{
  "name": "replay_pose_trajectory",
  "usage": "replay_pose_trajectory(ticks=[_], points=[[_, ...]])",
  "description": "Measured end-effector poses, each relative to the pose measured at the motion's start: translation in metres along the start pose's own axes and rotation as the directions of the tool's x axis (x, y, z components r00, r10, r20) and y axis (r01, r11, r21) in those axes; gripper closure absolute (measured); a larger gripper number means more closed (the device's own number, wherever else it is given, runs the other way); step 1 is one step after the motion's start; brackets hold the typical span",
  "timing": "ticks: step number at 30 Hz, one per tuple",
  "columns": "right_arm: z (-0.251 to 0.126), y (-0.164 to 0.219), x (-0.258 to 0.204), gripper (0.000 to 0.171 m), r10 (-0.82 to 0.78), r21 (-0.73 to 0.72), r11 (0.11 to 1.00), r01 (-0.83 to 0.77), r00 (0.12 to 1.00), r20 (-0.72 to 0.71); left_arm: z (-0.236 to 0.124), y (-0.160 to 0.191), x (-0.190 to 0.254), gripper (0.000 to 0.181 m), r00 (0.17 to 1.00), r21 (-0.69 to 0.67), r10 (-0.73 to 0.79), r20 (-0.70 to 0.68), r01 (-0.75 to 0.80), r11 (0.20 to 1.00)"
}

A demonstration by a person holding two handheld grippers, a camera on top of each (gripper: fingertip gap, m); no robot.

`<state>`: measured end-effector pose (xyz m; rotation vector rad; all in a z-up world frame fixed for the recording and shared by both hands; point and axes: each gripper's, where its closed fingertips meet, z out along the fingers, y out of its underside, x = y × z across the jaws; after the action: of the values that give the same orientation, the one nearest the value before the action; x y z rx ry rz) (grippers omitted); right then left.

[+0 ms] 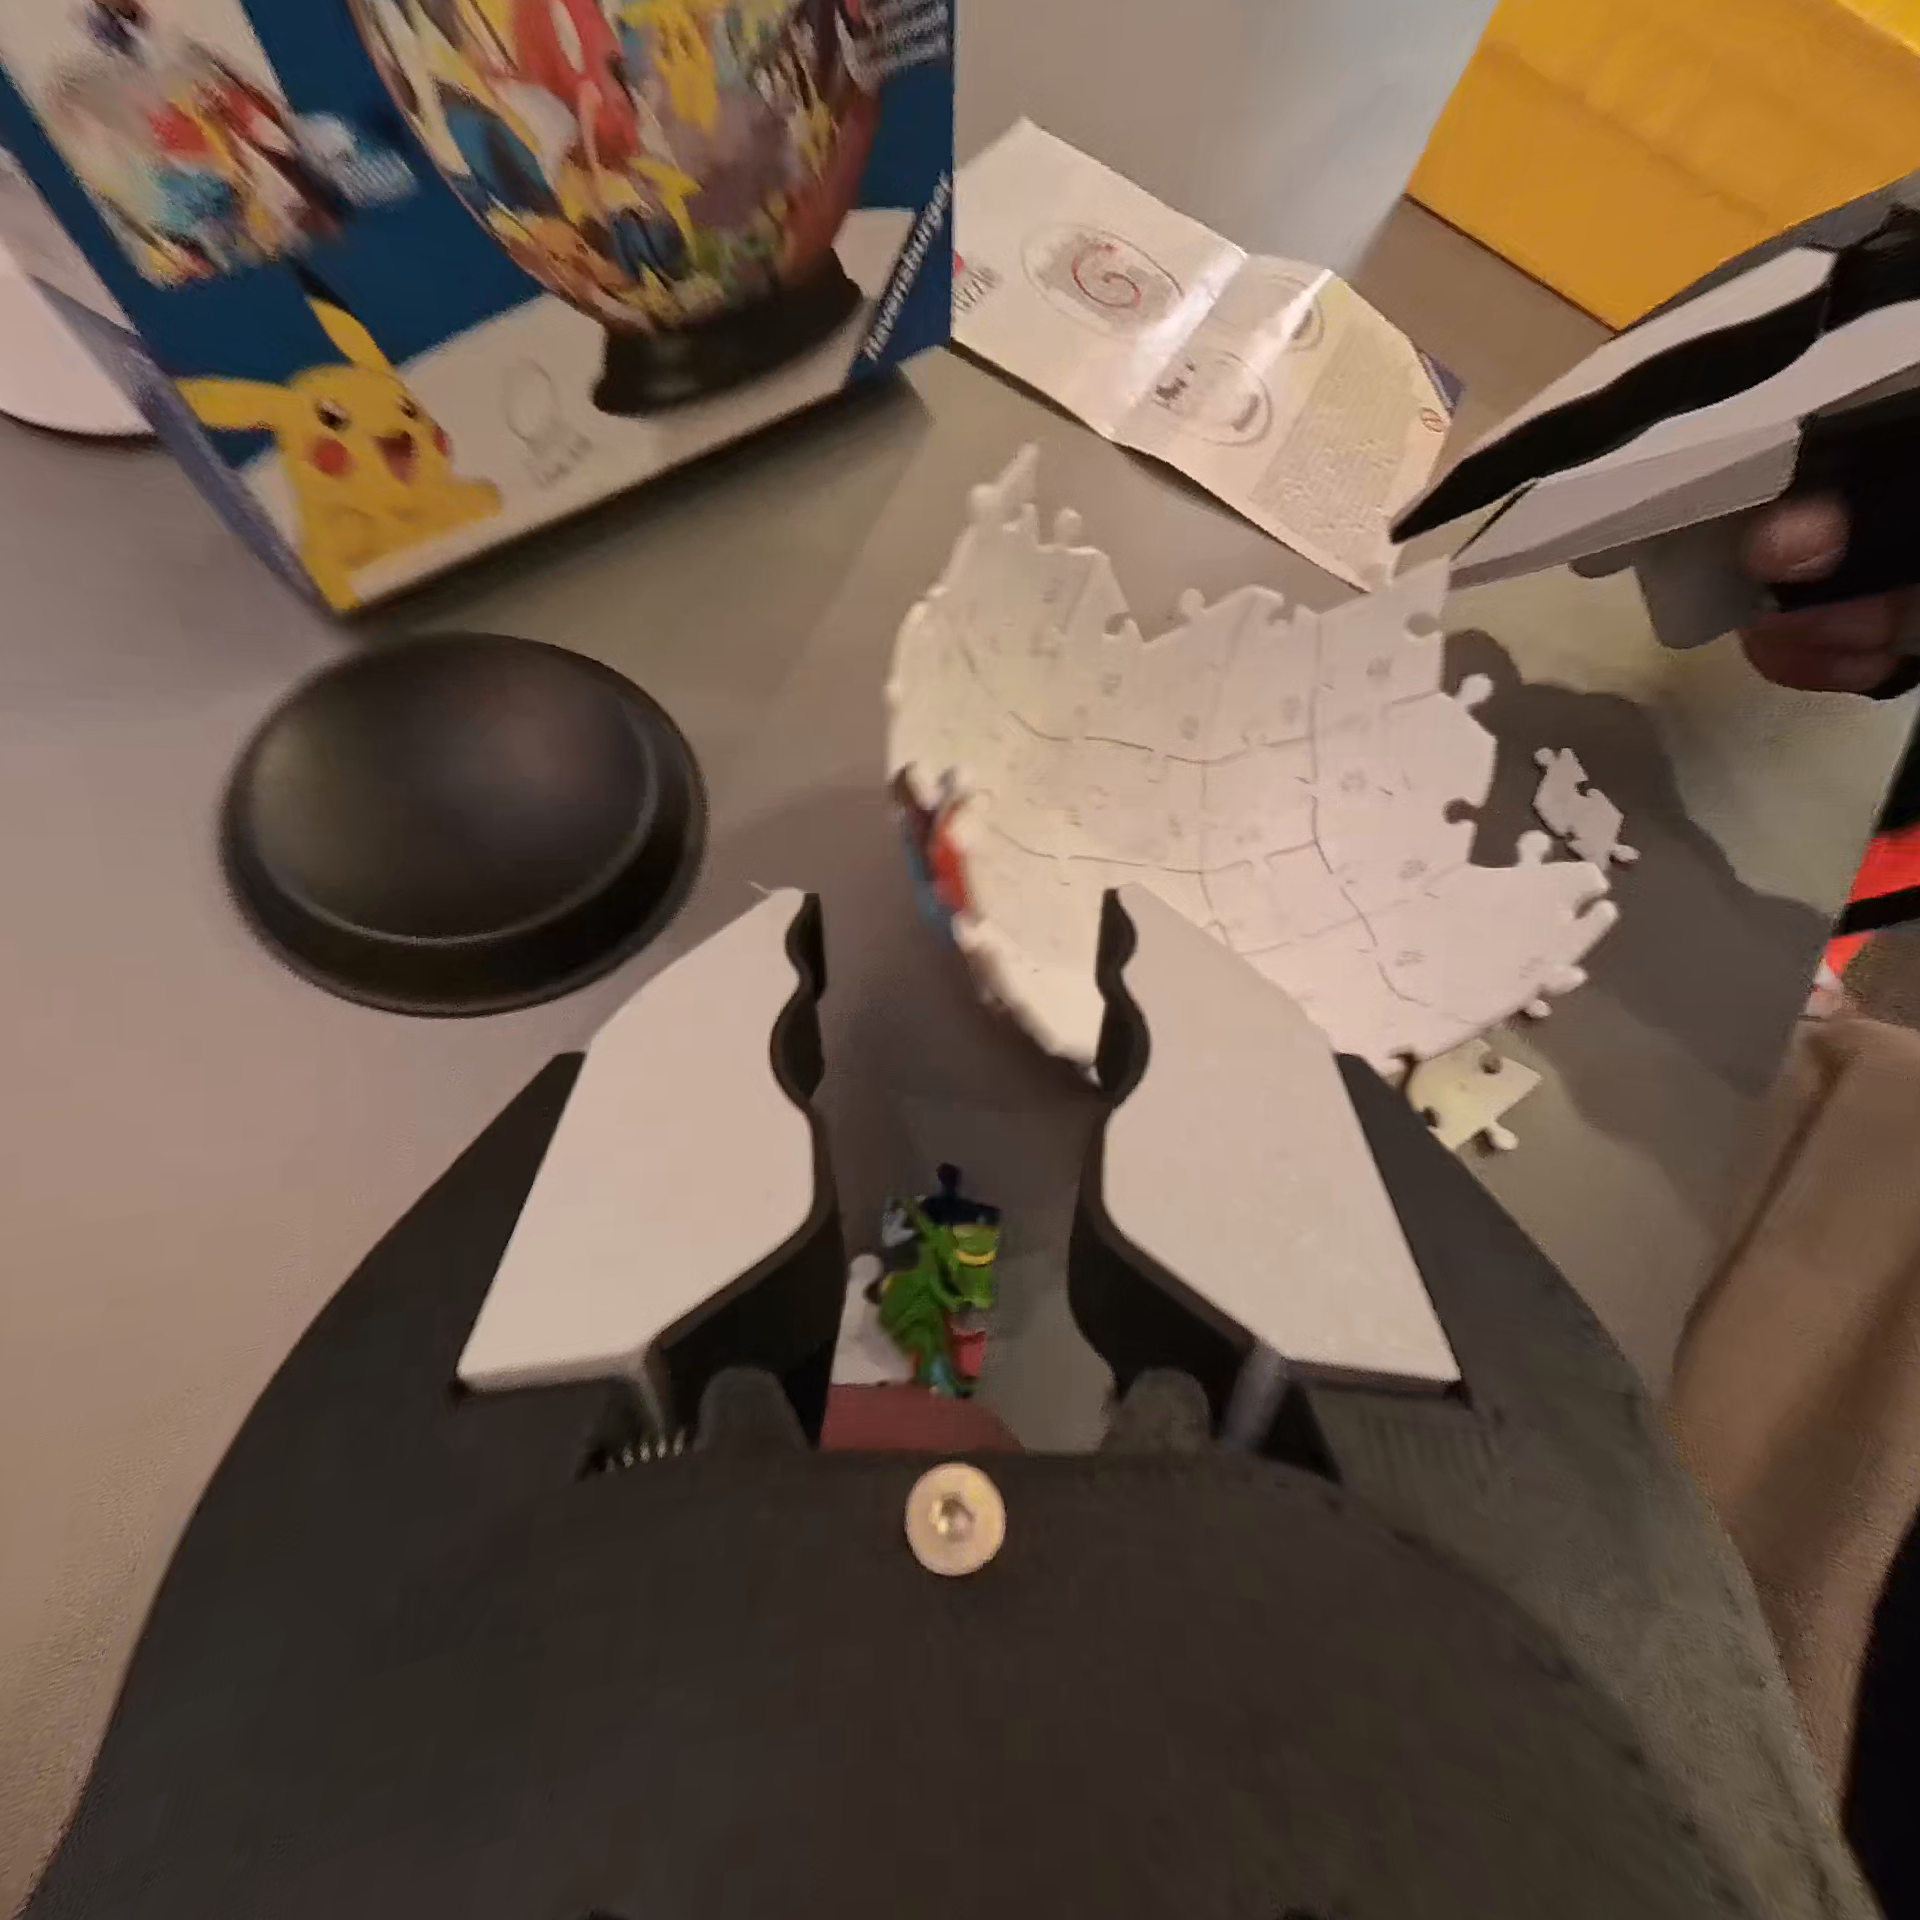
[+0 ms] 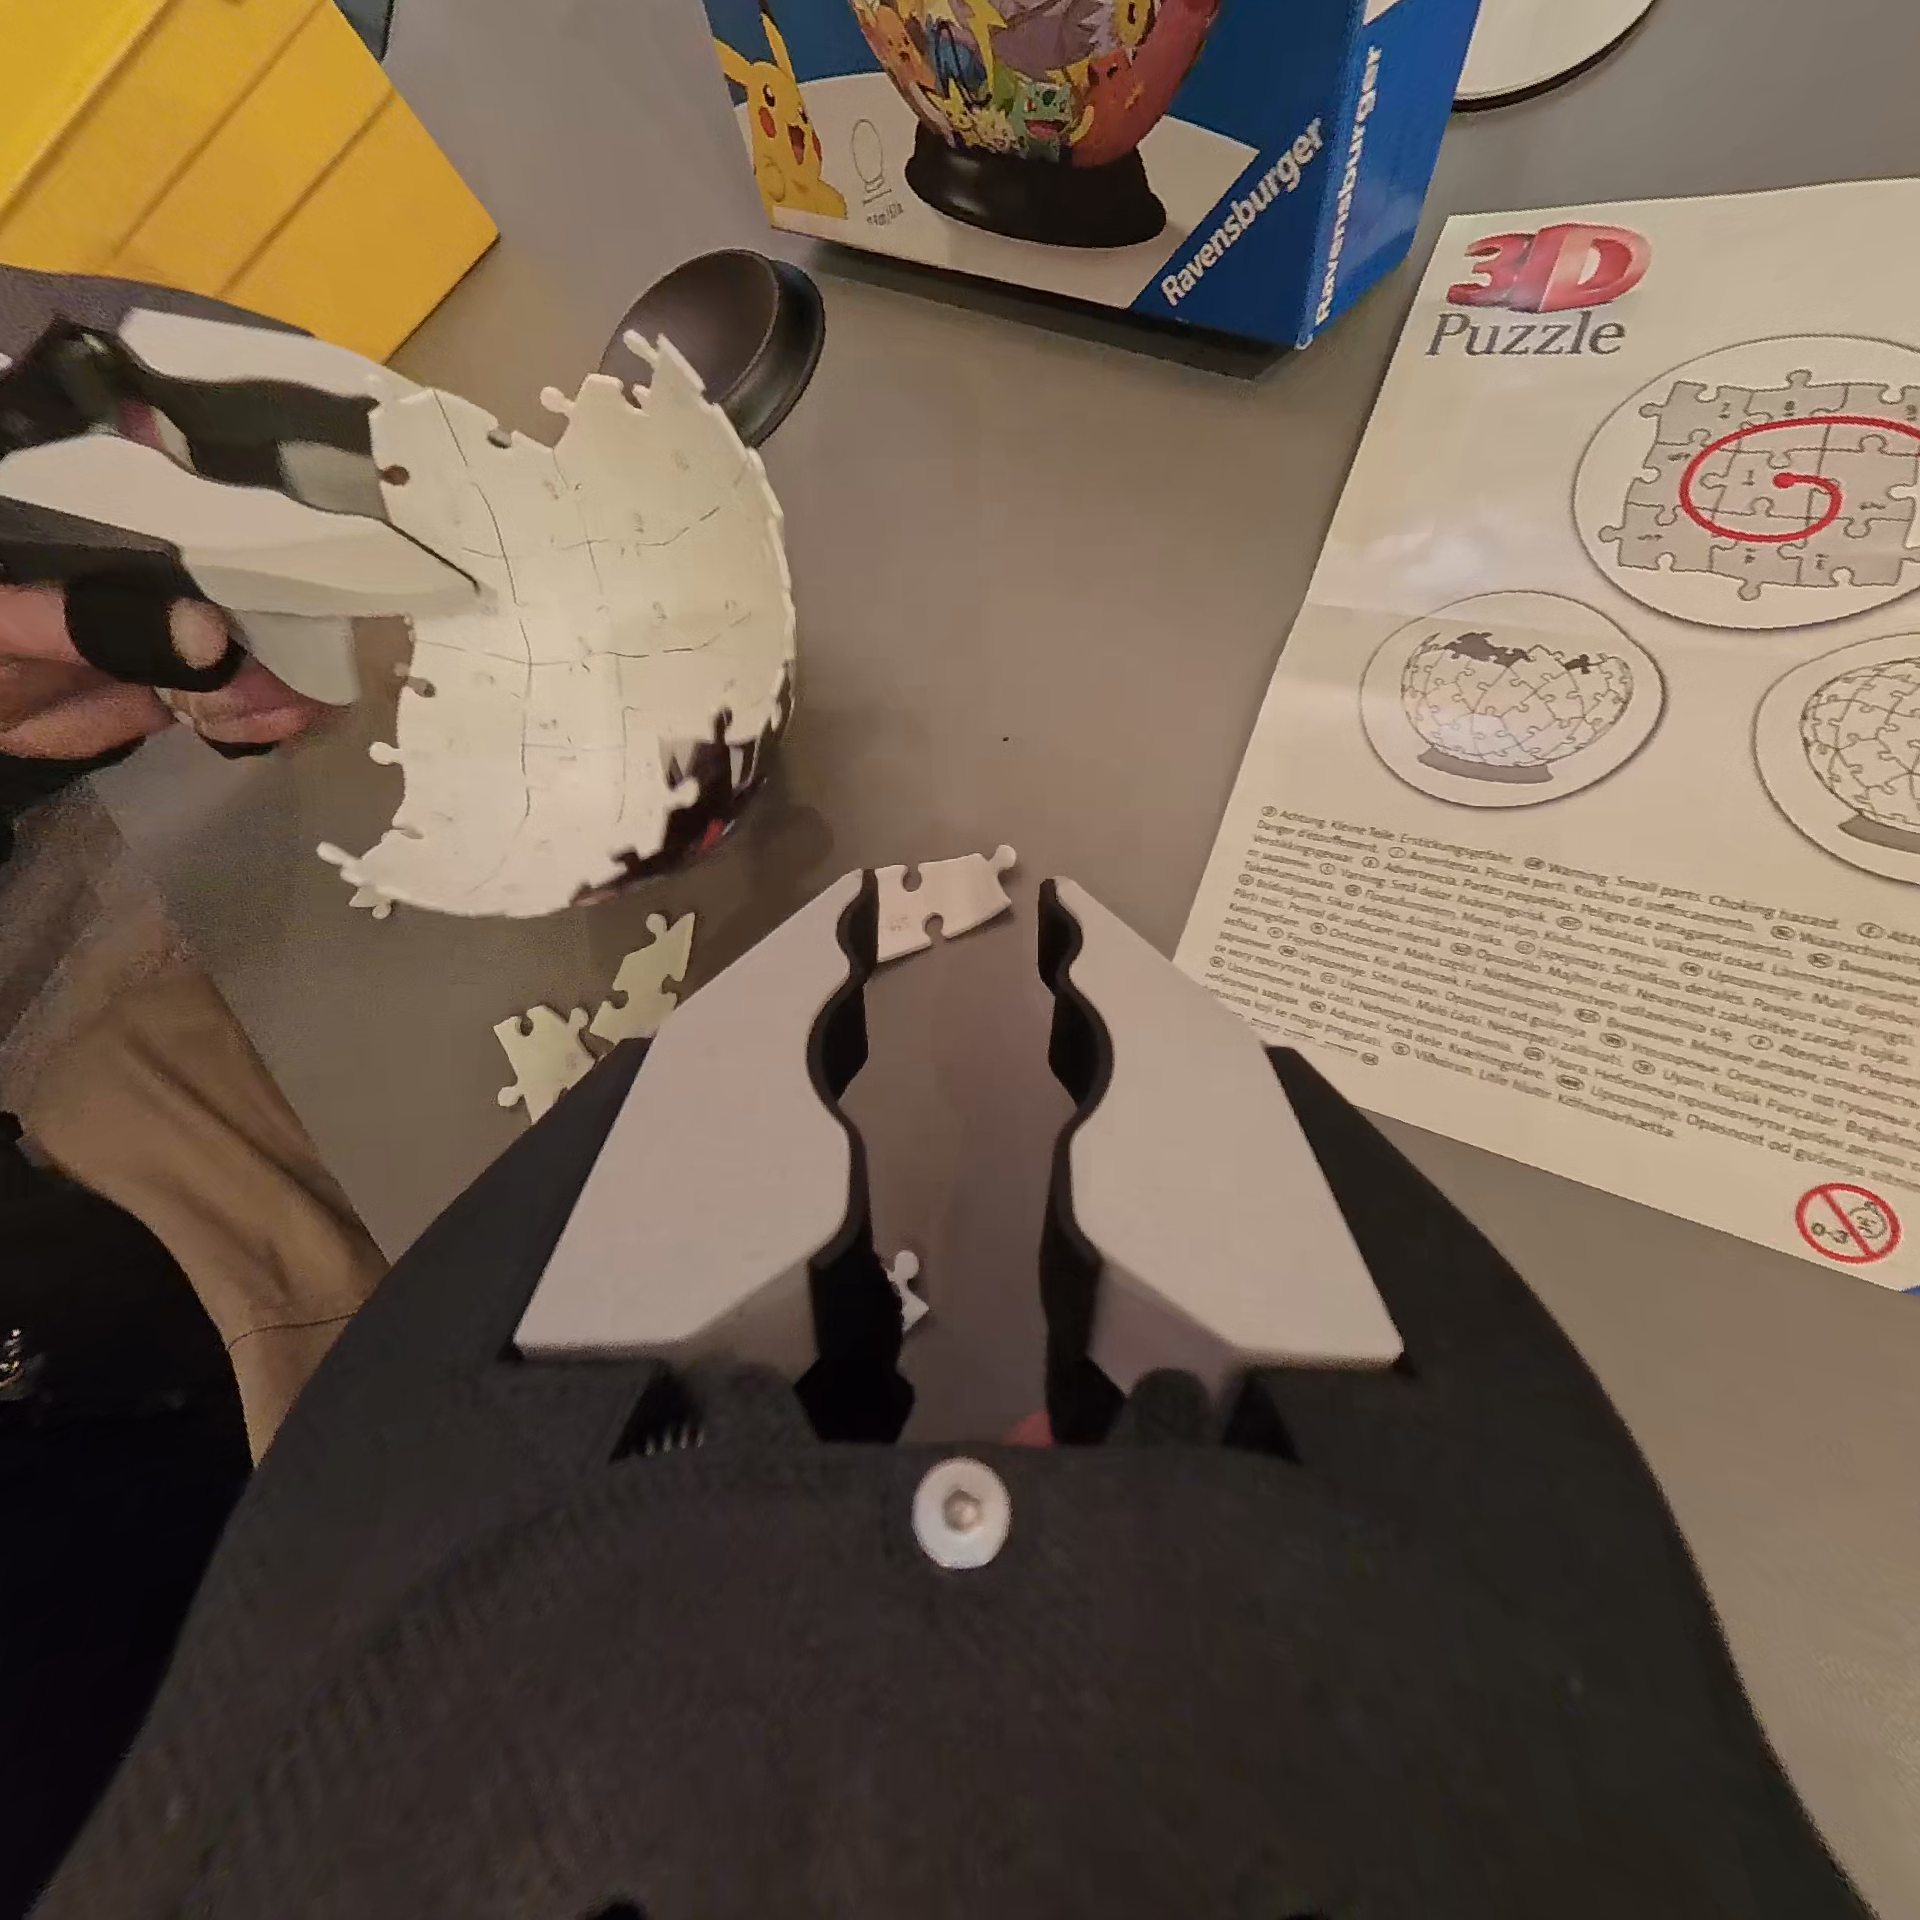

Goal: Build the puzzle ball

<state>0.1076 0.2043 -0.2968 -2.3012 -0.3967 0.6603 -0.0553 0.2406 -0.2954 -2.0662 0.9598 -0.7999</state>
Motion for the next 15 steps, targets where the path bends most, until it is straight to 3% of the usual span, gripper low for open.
replay_pose_trajectory(ticks=[6,15], points=[[0.003,0.002,-0.004,0.142,-0.019,-0.017,1.000,0.019,1.000,0.002,0.003,-0.002,0.001,0.165,0.999,0.018,-0.041,0.030,0.041,0.999],[0.004,0.004,-0.003,0.142,-0.024,-0.028,0.999,0.023,1.000,-0.007,-0.003,-0.012,0.003,0.171,0.996,0.072,-0.053,0.070,0.048,0.996]])
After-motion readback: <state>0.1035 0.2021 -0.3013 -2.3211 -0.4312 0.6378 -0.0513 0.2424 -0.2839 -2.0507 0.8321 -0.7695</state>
